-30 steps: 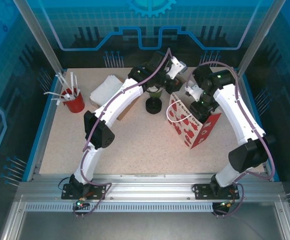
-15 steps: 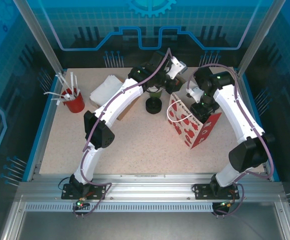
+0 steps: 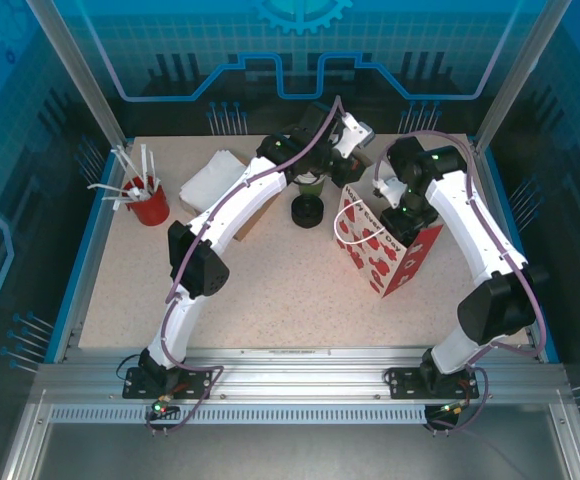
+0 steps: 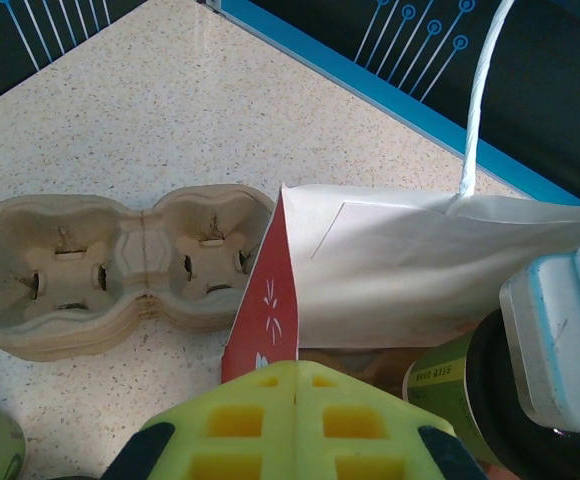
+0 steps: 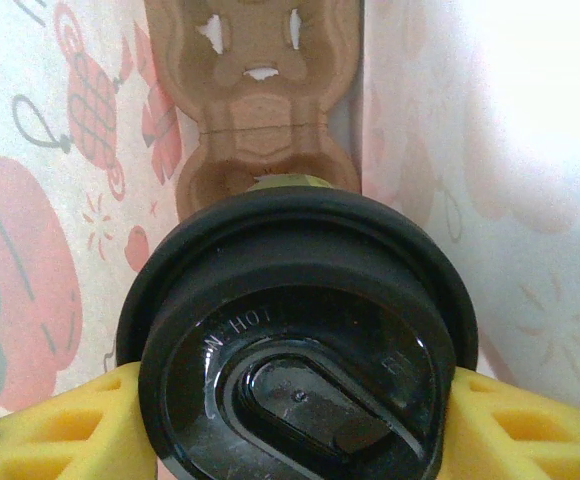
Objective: Pack the takeout coffee
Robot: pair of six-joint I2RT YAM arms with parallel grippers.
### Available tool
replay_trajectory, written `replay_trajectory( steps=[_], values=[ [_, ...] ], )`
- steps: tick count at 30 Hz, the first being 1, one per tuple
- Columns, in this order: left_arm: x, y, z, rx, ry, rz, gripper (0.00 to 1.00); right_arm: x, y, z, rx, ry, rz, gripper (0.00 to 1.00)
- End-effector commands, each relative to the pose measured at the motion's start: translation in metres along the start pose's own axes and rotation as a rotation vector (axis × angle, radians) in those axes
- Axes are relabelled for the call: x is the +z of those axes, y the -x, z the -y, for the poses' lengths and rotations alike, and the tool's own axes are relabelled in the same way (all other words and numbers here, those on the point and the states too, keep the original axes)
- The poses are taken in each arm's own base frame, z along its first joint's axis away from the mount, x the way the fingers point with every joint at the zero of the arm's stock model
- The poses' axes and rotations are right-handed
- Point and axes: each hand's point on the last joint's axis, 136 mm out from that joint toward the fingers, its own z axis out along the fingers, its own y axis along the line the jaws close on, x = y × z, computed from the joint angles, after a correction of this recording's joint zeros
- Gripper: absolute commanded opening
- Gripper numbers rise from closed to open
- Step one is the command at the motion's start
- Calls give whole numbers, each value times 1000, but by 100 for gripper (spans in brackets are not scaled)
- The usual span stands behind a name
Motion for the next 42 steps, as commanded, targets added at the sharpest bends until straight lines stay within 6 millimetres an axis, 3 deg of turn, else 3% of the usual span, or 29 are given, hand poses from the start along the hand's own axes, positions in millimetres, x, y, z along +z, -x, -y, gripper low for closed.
replay_trajectory(
  steps=[1, 42],
  values=[
    [1, -6, -1, 6, -9, -15, 0, 7, 2, 0, 18, 31, -10, 33],
    [2, -5, 0, 14, -16, -11, 0, 37, -8, -1, -20, 54, -52, 32]
  ],
)
